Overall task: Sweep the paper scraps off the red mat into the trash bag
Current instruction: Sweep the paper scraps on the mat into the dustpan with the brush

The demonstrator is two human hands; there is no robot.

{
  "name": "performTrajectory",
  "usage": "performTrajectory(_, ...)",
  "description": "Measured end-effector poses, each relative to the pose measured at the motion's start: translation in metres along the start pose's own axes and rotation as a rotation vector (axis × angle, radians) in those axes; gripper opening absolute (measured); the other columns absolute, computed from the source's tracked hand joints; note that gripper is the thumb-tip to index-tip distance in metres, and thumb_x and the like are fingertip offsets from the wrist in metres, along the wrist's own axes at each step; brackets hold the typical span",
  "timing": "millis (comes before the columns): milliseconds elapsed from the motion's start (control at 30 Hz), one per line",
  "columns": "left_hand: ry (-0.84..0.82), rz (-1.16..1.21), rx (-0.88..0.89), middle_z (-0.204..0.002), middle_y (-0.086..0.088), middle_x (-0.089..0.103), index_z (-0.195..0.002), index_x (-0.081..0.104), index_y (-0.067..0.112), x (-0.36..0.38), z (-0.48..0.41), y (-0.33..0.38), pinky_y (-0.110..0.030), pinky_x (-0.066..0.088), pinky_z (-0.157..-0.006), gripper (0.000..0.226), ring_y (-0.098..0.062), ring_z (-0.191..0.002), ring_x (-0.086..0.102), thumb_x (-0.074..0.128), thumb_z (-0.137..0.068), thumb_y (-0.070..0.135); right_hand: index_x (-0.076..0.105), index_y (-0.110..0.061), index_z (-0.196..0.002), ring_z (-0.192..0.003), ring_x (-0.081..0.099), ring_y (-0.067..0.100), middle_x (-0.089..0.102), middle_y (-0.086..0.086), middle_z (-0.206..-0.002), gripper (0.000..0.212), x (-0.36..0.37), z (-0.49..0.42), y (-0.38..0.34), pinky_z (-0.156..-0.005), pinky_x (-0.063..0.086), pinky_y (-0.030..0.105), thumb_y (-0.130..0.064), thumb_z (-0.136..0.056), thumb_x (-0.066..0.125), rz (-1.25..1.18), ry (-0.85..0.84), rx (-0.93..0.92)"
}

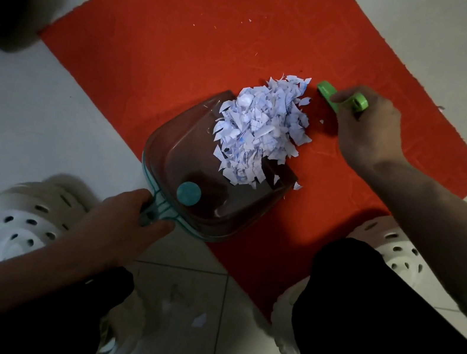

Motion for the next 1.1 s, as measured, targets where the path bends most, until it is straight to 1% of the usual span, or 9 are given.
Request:
performTrajectory(100, -0.019, 0.006, -0.003, -0.071, -0.007, 0.062, -0.075, 0.052, 0.015, 0.001, 0.0, 0.0, -0.039, 0.052, -0.063, 0.03, -0.023, -0.062, 0.06, 0.065, -0.085, 0.041, 0.07, -0.018, -0.1, -0.059, 0.056, 0.027, 0.067, 0.011, -0.082, 0.025, 0.014, 0.009, -0.003, -0.05, 0.04, 0.03, -0.009, -0.092, 0.048, 0.006, -0.079, -0.022)
performTrajectory(200, -0.028, 0.017, -0.006, -0.071, -0.008, 0.063, -0.078, 0.054, 0.014, 0.001, 0.0, -0.001, -0.042, 0.054, -0.063, 0.031, -0.025, -0.061, 0.06, 0.064, -0.085, 0.042, 0.07, -0.021, -0.092, -0.054, 0.054, 0.021, 0.064, 0.007, -0.072, 0.023, 0.022, 0.024, -0.008, -0.05, 0.04, 0.032, -0.01, -0.091, 0.049, -0.05, -0.146, -0.038)
performTrajectory(300, -0.041, 0.031, -0.016, -0.072, -0.011, 0.062, -0.078, 0.053, 0.013, 0.002, 0.0, -0.002, -0.047, 0.055, -0.064, 0.032, -0.029, -0.062, 0.061, 0.064, -0.085, 0.041, 0.07, -0.019, -0.089, -0.043, 0.044, 0.005, 0.055, -0.001, -0.061, 0.027, 0.016, 0.033, -0.011, -0.041, 0.031, 0.015, -0.006, -0.088, 0.047, -0.125, -0.149, -0.033)
performTrajectory(467, -0.046, 0.018, -0.017, -0.074, -0.01, 0.063, -0.079, 0.052, 0.013, 0.003, 0.0, -0.003, -0.044, 0.055, -0.064, 0.031, -0.028, -0.062, 0.06, 0.064, -0.086, 0.041, 0.069, -0.015, -0.092, -0.042, 0.048, -0.001, 0.06, 0.001, -0.07, 0.026, -0.007, 0.028, 0.004, -0.038, 0.029, 0.011, -0.008, -0.09, 0.045, -0.088, -0.042, 0.036)
performTrajectory(600, -0.048, 0.017, -0.014, -0.073, -0.009, 0.063, -0.079, 0.051, 0.016, 0.003, 0.0, -0.003, -0.041, 0.053, -0.063, 0.028, -0.024, -0.06, 0.059, 0.063, -0.086, 0.04, 0.067, -0.011, -0.097, -0.061, 0.06, 0.023, 0.065, 0.01, -0.078, 0.024, 0.001, 0.03, 0.01, -0.052, 0.047, 0.032, -0.024, -0.096, 0.047, -0.055, -0.05, 0.072)
performTrajectory(733, -0.059, 0.009, -0.009, -0.074, -0.009, 0.063, -0.079, 0.051, 0.017, 0.003, 0.0, -0.002, -0.04, 0.054, -0.064, 0.028, -0.024, -0.061, 0.059, 0.063, -0.087, 0.04, 0.069, -0.014, -0.092, -0.047, 0.053, 0.004, 0.055, -0.004, -0.062, 0.022, 0.02, 0.039, -0.005, -0.042, 0.033, 0.012, -0.01, -0.091, 0.047, -0.112, -0.124, 0.042)
performTrajectory(800, -0.065, 0.02, -0.011, -0.074, -0.009, 0.063, -0.08, 0.051, 0.016, 0.003, 0.0, -0.002, -0.042, 0.055, -0.065, 0.028, -0.026, -0.063, 0.06, 0.063, -0.087, 0.04, 0.069, -0.018, -0.087, -0.059, 0.06, 0.006, 0.056, -0.007, -0.063, 0.024, 0.018, 0.042, -0.01, -0.051, 0.042, 0.018, -0.007, -0.087, 0.047, -0.173, -0.12, 0.051)
performTrajectory(867, -0.062, 0.028, -0.01, -0.073, -0.01, 0.062, -0.079, 0.051, 0.016, 0.003, 0.0, -0.002, -0.043, 0.055, -0.064, 0.028, -0.027, -0.063, 0.06, 0.064, -0.086, 0.04, 0.069, -0.021, -0.083, -0.073, 0.066, 0.023, 0.059, -0.006, -0.066, 0.024, 0.009, 0.043, -0.009, -0.063, 0.051, 0.029, -0.009, -0.084, 0.048, -0.22, -0.085, 0.071)
performTrajectory(1100, -0.006, 0.022, 0.012, -0.068, -0.008, 0.06, -0.073, 0.049, 0.018, -0.004, 0.002, -0.004, -0.039, 0.05, -0.061, 0.029, -0.023, -0.059, 0.057, 0.066, -0.085, 0.038, 0.066, -0.014, -0.082, -0.067, 0.065, 0.03, 0.066, 0.008, -0.07, 0.018, -0.009, 0.056, 0.021, -0.066, 0.055, 0.048, -0.023, -0.086, 0.051, -0.141, 0.004, 0.138)
Point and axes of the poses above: each hand's wrist, its own z-axis away from the middle knuckle, its own x-axis out of the palm, y = z × x, the point moved 9 cm from there along -z, towards the middle knuckle
